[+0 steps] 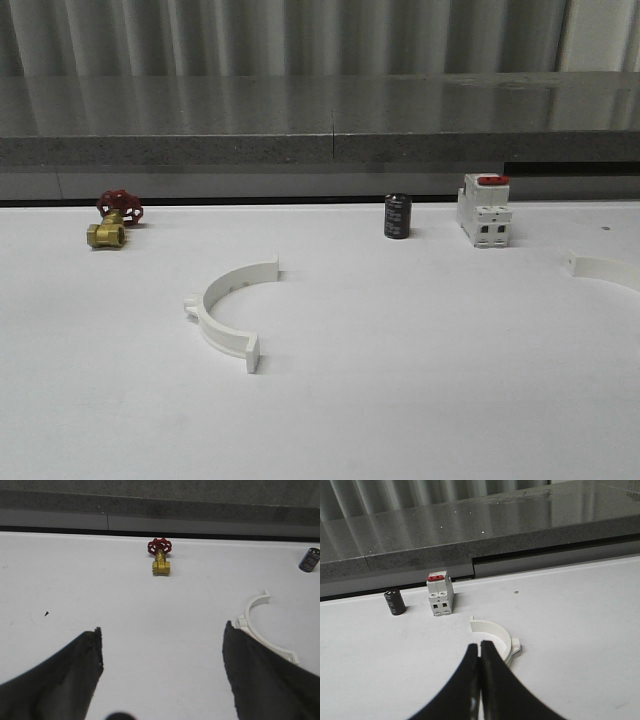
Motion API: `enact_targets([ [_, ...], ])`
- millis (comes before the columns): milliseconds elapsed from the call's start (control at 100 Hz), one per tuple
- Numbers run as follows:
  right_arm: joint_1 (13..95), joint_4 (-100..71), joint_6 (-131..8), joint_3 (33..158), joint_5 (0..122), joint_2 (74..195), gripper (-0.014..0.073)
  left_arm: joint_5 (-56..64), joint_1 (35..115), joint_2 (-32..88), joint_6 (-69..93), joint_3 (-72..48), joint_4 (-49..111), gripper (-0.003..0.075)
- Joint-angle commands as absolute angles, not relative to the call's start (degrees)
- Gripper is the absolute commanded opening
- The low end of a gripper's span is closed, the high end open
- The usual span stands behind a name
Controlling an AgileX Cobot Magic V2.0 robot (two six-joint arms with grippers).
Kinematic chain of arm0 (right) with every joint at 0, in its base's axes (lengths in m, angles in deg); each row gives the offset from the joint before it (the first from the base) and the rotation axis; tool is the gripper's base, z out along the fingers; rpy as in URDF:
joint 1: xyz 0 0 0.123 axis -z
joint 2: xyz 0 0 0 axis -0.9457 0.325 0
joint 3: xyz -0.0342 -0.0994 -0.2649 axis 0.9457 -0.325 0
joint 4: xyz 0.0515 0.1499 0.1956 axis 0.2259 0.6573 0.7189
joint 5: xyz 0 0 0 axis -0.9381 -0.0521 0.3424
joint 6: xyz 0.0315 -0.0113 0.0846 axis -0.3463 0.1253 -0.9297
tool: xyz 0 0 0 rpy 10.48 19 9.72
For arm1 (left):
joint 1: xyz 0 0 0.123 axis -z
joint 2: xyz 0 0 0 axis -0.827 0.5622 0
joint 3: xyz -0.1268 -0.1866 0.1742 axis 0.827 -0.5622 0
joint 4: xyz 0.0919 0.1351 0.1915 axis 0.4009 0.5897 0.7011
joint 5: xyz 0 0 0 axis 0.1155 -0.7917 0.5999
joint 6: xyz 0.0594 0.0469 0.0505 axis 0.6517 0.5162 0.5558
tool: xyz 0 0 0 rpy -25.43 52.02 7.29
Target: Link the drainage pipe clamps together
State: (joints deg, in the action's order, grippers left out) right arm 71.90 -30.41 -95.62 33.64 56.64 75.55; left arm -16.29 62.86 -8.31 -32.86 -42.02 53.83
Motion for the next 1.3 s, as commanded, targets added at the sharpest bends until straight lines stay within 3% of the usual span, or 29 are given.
enact_targets([
  [0, 72.23, -30.85, -95.34, 34.46, 51.92, 74.39, -0.0069, -13.45, 62.75, -10.33, -32.78, -41.12, 53.68, 0.0411],
  [350, 72.23, -30.85, -95.34, 34.51, 51.16, 74.39, -0.0069, -13.95, 62.75, -11.79, -32.78, -41.35, 53.86, -0.0020],
  [830, 72.23, -30.85, -95.34, 42.74, 54.27, 76.91, -0.0069, -13.95, 62.75, -11.79, -32.78, -41.35, 54.28, -0.0020],
  [1290, 72.23, -30.54, -95.34, 65.34, 72.12, 107.97, -0.0069, -13.95, 62.75, -11.79, -32.78, -41.35, 54.28, -0.0020],
])
